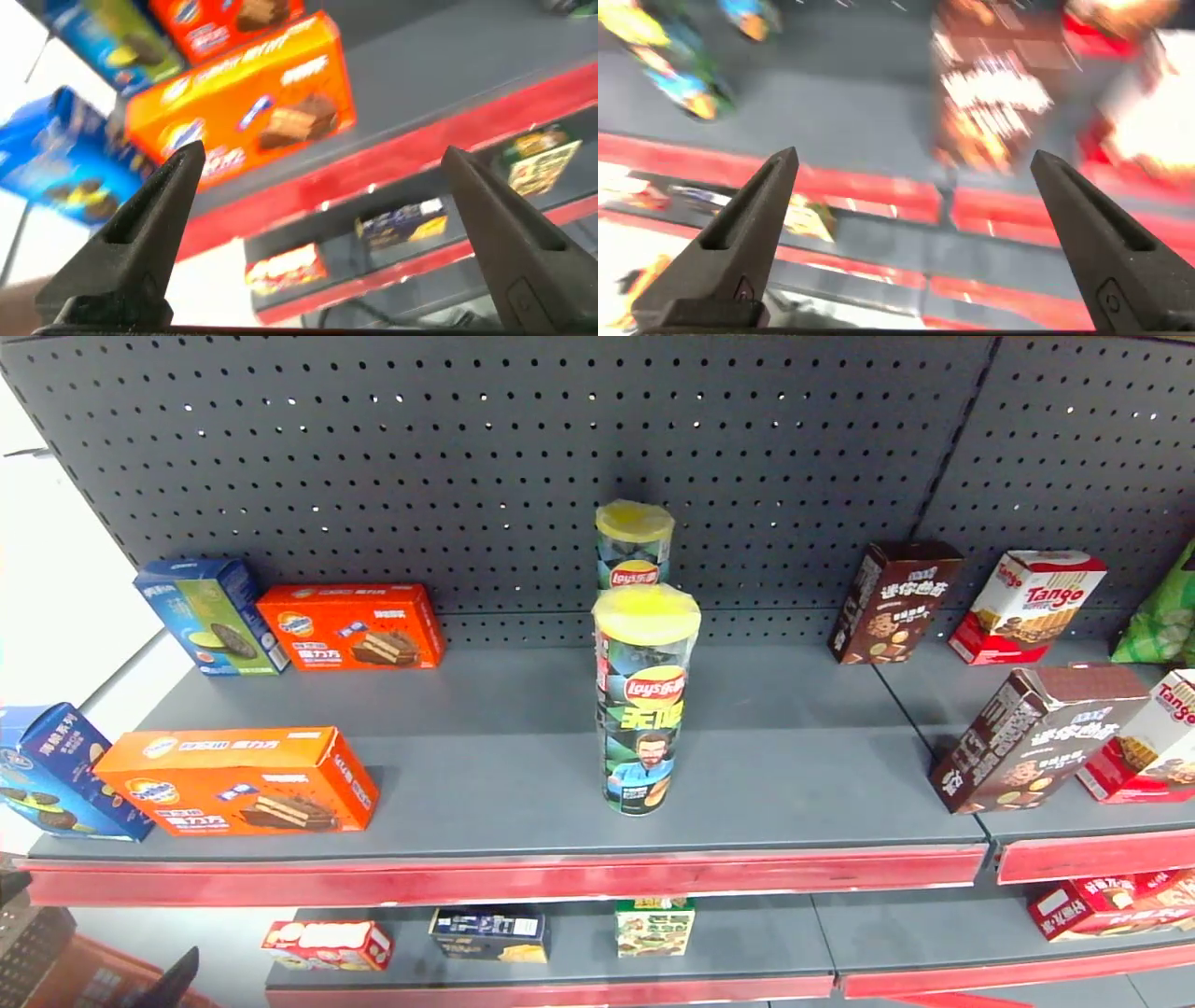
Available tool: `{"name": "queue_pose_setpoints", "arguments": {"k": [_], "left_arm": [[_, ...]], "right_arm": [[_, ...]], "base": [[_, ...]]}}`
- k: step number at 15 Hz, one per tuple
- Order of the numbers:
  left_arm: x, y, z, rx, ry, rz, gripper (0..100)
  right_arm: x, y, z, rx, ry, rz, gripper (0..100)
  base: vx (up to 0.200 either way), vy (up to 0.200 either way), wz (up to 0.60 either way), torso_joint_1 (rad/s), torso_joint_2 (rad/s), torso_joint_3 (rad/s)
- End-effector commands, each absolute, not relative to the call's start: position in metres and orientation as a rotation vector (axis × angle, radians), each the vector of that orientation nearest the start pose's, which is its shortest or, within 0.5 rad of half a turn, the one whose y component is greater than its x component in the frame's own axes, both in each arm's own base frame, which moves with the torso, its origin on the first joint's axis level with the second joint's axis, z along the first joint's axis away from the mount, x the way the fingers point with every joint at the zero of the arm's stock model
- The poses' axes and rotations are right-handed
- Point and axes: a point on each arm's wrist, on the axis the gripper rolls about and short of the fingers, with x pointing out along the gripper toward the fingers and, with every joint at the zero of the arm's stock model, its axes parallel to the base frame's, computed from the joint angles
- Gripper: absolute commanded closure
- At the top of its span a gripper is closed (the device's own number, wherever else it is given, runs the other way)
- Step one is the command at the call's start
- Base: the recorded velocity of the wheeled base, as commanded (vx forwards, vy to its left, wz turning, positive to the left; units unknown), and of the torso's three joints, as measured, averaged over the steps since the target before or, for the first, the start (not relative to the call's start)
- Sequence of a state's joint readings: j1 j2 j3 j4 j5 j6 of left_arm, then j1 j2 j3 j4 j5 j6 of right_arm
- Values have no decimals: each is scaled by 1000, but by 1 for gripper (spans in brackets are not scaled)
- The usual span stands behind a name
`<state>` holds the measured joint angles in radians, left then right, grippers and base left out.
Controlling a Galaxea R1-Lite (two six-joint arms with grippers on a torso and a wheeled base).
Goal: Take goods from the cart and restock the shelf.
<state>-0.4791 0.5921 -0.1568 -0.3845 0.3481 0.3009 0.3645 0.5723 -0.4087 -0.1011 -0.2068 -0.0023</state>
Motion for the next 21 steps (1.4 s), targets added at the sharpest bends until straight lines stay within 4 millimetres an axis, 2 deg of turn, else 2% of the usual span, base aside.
{"name": "queue_pose_setpoints", "arguments": {"k": [1, 4, 5, 7, 9, 11, 13, 15, 18, 20, 21], "left_arm": [[25, -4, 155, 297, -24, -94, 0], [21, 0, 135, 319, 22, -50, 0], [18, 3, 120, 337, 46, -7, 0], [15, 6, 115, 335, 48, 61, 0], [13, 7, 110, 343, 68, 116, 0], [7, 11, 102, 350, 94, 149, 0], [-1, 14, 91, 368, 125, 152, 0], [-8, 17, 86, 353, 101, 182, 0], [-8, 17, 86, 348, 104, 208, 0], [-9, 15, 86, 349, 154, 353, 0], [-8, 15, 86, 349, 165, 372, 0]], "right_arm": [[12, -2, 170, -14, 33, 42, 0], [1, -5, 139, -15, 44, -107, 0], [-7, -5, 116, -12, 37, -195, 0], [-17, -3, 85, -13, 15, -253, 0], [-18, -3, 82, -24, 21, -245, 0], [-20, -3, 82, -48, -20, -74, 0], [-22, -1, 81, -45, -37, -56, 0], [-22, 1, 77, -52, -5, 60, 0], [-22, 1, 75, -1, 21, 18, 0], [-22, 1, 75, -1, 26, 20, 0], [-22, 1, 75, -1, 26, 21, 0]], "base": [[0, 0, 0, 0, 0, 0], [0, 0, 0, 0, 0, 0], [0, 0, 0, 0, 0, 0], [0, 0, 0, 0, 0, 0], [0, 0, 0, 0, 0, 0], [0, 0, 0, 0, 0, 0], [0, 0, 0, 0, 0, 0], [0, 0, 0, 0, 0, 0], [0, 0, 0, 0, 0, 0], [0, 0, 0, 0, 0, 0], [0, 0, 0, 0, 0, 0]]}}
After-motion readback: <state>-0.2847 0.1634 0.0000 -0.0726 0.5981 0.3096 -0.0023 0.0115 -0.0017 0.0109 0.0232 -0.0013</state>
